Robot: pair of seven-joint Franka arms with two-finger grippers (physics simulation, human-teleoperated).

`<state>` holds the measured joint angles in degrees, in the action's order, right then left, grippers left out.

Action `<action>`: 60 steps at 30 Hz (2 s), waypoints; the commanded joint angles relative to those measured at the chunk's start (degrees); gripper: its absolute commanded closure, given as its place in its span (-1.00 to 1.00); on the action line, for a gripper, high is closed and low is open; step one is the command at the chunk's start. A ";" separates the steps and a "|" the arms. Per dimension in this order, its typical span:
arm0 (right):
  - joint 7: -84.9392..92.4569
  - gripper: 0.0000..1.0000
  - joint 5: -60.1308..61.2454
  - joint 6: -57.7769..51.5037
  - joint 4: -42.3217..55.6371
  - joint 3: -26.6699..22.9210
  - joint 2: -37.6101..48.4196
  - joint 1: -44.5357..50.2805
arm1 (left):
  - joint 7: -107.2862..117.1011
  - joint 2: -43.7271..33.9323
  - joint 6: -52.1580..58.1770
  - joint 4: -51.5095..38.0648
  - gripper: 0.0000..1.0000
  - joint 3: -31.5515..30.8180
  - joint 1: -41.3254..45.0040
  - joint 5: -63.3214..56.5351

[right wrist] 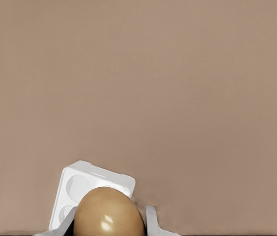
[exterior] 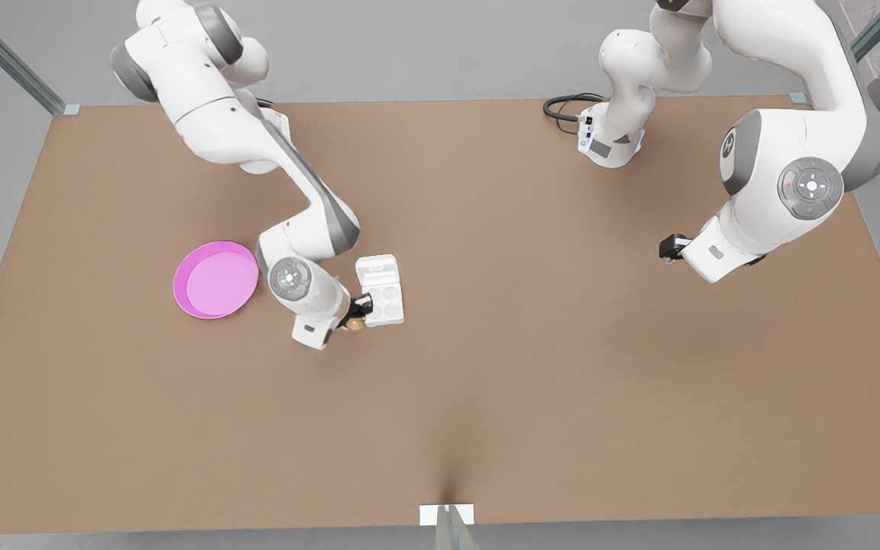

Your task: Pack egg into the box and close the box lid

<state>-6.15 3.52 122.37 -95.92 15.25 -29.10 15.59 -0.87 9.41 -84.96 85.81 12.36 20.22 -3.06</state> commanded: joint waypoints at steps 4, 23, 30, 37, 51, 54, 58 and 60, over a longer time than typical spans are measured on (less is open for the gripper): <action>-38.23 0.20 0.78 -2.40 -1.37 2.24 0.10 1.55 | 0.08 0.26 -0.03 -0.03 -1.00 0.03 0.00 -0.02; -42.98 -1.00 -1.41 6.30 -6.91 2.15 0.54 2.34 | 0.34 0.70 -0.03 -0.03 -1.00 0.03 0.00 -0.02; 8.00 -1.00 -13.45 -39.04 26.23 2.06 7.04 -28.68 | 1.05 1.13 -0.12 -0.03 -1.00 -0.76 0.00 -0.02; 7.38 -1.00 -16.18 -38.52 29.30 1.45 6.87 -32.02 | 30.65 6.06 9.19 -0.29 -0.61 -21.75 -0.09 0.16; 7.64 -1.00 -16.18 -38.70 29.13 1.54 6.87 -33.17 | 84.19 25.30 -29.73 -0.29 0.57 -41.45 16.69 10.70; 7.64 -1.00 -16.18 -38.70 29.13 1.54 6.87 -33.17 | 84.10 28.91 -40.28 -0.29 0.57 -40.40 16.96 5.87; 7.73 -1.00 -16.18 -38.70 29.13 1.54 6.87 -33.08 | 83.93 34.01 -49.51 -0.29 0.57 -39.52 19.16 3.32; 7.73 -1.00 -16.18 -38.70 29.13 1.54 6.87 -33.08 | 83.14 35.68 -51.89 -0.99 0.57 -38.38 21.00 3.23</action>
<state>-3.98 -12.68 83.84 -66.82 16.77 -22.31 -17.50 57.76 44.54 -124.44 85.10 -26.21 40.61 1.67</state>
